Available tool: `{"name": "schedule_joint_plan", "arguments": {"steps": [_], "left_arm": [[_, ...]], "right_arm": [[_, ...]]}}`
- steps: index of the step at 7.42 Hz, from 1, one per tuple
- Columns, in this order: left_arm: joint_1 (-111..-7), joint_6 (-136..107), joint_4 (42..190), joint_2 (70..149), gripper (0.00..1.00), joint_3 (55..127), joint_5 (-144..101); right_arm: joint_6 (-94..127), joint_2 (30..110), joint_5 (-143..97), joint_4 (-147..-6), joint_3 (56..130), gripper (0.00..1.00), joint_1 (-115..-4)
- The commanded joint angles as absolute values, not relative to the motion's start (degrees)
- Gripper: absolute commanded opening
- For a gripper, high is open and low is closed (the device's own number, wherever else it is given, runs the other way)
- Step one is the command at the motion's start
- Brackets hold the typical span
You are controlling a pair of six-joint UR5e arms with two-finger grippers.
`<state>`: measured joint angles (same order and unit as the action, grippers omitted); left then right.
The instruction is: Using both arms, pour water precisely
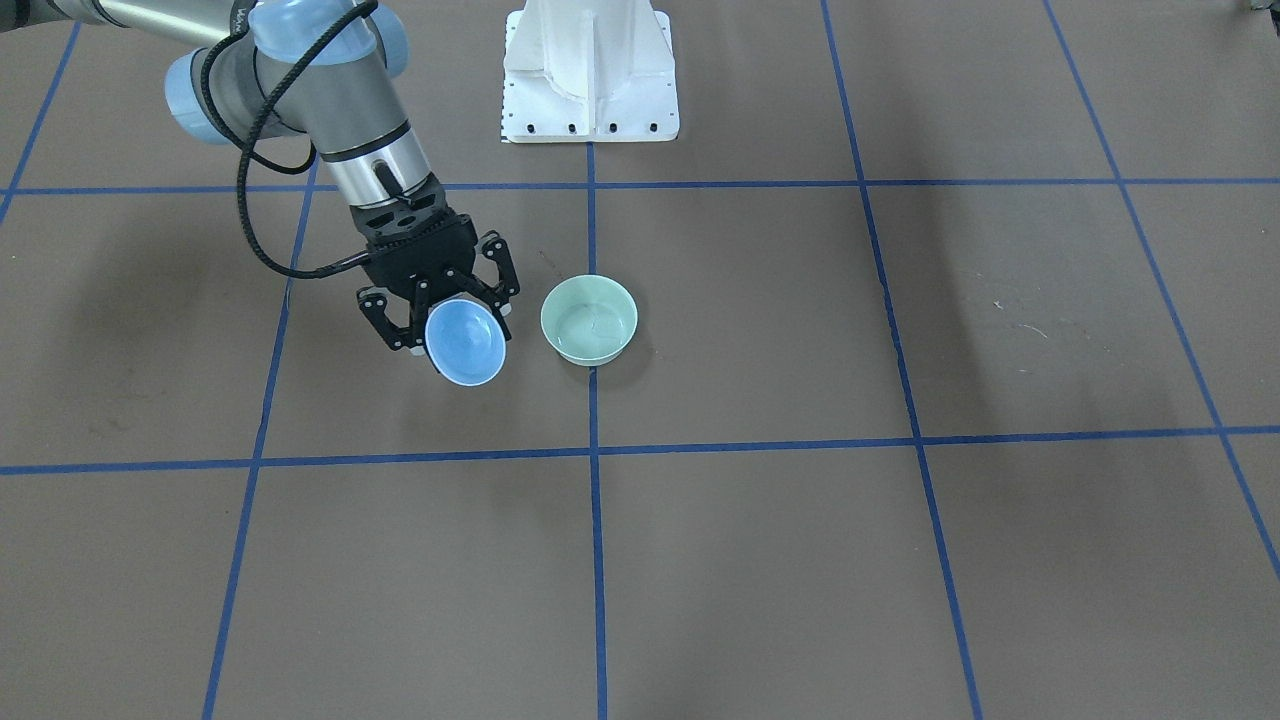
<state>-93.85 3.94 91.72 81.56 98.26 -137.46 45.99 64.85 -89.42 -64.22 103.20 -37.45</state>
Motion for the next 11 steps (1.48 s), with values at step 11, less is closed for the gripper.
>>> {"name": "schedule_joint_plan", "arguments": {"steps": [11], "left_arm": [[-93.8,4.0,92.0,81.8,1.00,98.7,-139.1]], "right_arm": [[64.2,90.7,-59.9,-18.1,79.3,0.00,-38.1]]}}
